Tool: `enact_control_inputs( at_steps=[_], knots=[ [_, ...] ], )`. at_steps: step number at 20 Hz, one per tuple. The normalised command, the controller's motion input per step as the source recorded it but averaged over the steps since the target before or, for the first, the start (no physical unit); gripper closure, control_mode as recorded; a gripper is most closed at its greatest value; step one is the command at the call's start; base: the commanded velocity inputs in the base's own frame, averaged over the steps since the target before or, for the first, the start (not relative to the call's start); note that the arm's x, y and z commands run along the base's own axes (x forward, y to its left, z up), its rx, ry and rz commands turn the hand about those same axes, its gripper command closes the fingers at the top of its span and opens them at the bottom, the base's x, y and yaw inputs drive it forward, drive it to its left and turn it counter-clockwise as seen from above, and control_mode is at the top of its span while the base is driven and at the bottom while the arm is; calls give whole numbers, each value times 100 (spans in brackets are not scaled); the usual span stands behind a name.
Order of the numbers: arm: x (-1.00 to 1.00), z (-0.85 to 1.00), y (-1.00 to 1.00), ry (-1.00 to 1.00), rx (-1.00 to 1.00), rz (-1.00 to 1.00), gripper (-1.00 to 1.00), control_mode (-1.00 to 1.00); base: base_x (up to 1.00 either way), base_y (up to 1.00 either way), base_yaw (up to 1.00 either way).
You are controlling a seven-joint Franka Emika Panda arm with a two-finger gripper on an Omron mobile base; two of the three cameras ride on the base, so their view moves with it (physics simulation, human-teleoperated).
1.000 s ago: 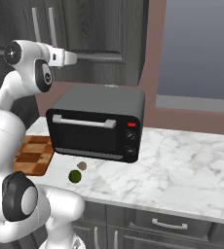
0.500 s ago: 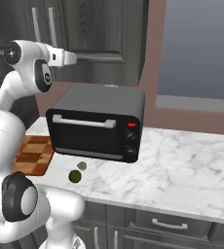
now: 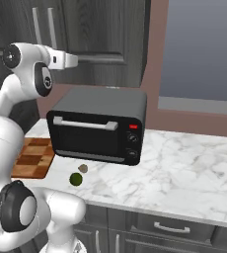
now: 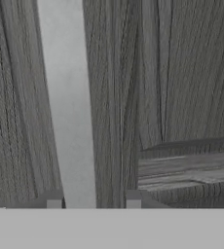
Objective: Open the cabinet. Place the bowl and condiment on the counter. Then place the lime and garlic on the cutting board.
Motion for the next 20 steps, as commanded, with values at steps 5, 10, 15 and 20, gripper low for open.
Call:
enact_control_inputs(
  at_steps=[5, 10, 15, 20],
  knots=[
    [-36, 36, -36, -6, 2, 0, 100, -100, 0, 0, 0],
    [-35, 43, -38, -1, 3, 0, 100, -100, 0, 0, 0],
    [-32, 45, -44, 0, 3, 0, 100, -100, 0, 0, 0],
    [-34, 44, -51, 0, 5, 1, 100, -100, 0, 0, 0]
  ],
)
